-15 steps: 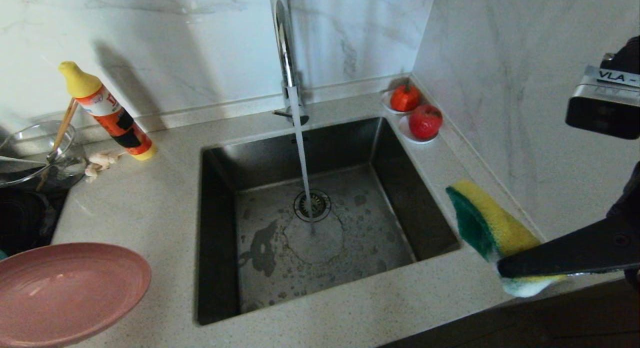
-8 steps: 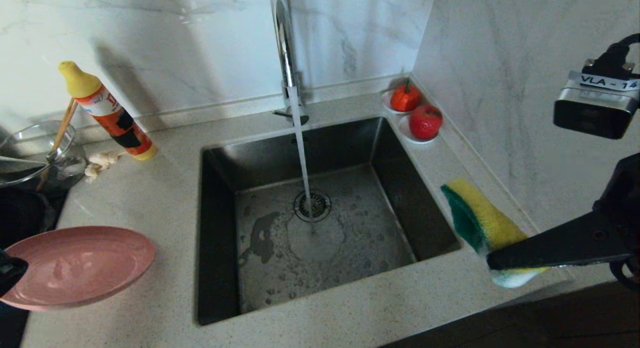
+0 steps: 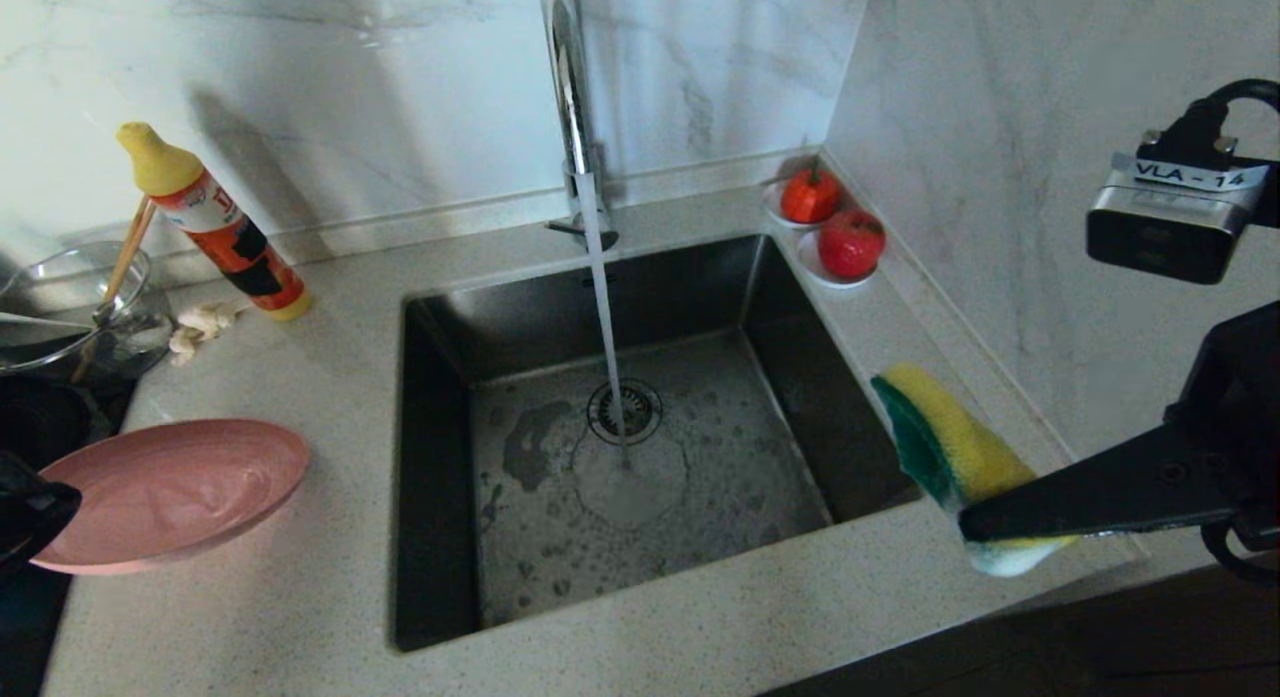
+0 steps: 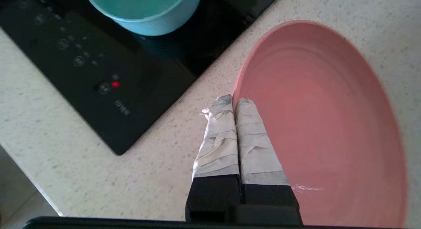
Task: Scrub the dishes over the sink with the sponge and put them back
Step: Place the plate on the table
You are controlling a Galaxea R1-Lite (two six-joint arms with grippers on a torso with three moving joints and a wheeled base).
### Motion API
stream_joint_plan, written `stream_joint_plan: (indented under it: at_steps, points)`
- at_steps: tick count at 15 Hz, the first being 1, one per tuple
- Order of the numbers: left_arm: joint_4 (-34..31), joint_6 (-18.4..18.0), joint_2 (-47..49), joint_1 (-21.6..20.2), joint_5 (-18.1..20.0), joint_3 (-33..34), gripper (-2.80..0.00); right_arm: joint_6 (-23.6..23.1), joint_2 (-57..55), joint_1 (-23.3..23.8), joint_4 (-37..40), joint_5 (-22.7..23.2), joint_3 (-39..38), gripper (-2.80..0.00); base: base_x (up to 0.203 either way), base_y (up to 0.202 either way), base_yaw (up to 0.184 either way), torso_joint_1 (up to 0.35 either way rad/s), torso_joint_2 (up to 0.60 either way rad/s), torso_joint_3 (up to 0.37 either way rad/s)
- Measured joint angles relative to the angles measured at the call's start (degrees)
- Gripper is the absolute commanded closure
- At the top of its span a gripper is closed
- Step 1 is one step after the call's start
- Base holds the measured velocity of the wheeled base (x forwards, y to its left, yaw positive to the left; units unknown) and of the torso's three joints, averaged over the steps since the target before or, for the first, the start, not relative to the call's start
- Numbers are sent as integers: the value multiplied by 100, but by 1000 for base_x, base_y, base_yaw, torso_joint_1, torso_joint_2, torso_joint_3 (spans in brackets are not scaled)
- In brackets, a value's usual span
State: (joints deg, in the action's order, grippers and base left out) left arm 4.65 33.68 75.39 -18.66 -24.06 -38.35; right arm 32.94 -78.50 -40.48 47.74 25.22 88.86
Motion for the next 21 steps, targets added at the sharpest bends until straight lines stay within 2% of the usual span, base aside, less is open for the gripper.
stream_joint_plan:
  at_steps: [3,6,7,15,17,19,20,21]
  points:
    - [23,-14,249,-46,14,-21,0,2,7,0,7,10,0,0,0,0,0,0,0,0]
    - [32,-55,384,-265,15,-38,0,2,7,-2,9,19,1,0,0,0,0,0,0,0]
    - [31,-72,405,-343,20,-49,-280,5,5,-2,9,22,1,0,0,0,0,0,0,0]
    - [-1,-88,251,-499,294,-187,-280,7,-2,-2,5,20,-45,0,0,0,0,0,0,0]
    - [-120,-170,-4,-343,684,-200,-280,2,2,-2,0,21,-66,0,0,0,0,0,0,0]
    - [-388,-352,-307,56,935,-205,-280,2,2,-2,2,22,-71,0,0,0,0,0,0,0]
    - [-487,-456,-425,238,1023,-189,0,7,2,0,0,27,-71,0,0,0,0,0,0,0]
    - [-539,-582,-544,404,1187,-153,0,10,5,0,0,27,-71,0,0,0,0,0,0,0]
